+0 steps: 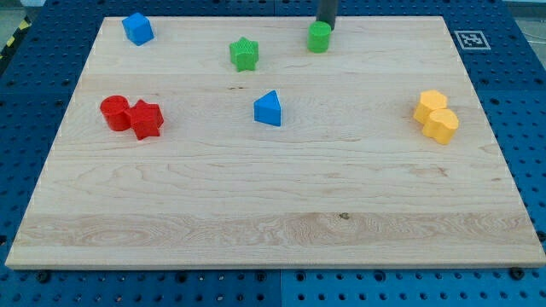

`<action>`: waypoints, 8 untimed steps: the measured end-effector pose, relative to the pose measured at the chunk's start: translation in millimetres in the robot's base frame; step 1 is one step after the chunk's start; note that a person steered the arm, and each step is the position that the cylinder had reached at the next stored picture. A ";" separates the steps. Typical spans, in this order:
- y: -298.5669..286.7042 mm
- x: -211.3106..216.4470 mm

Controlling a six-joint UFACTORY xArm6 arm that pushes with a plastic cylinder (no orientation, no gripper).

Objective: Move the green circle above the blue triangle

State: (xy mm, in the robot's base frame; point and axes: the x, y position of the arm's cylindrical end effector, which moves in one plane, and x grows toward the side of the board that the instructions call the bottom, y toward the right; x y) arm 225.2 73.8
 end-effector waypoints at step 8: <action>-59.0 28.6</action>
State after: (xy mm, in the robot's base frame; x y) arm 253.8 14.7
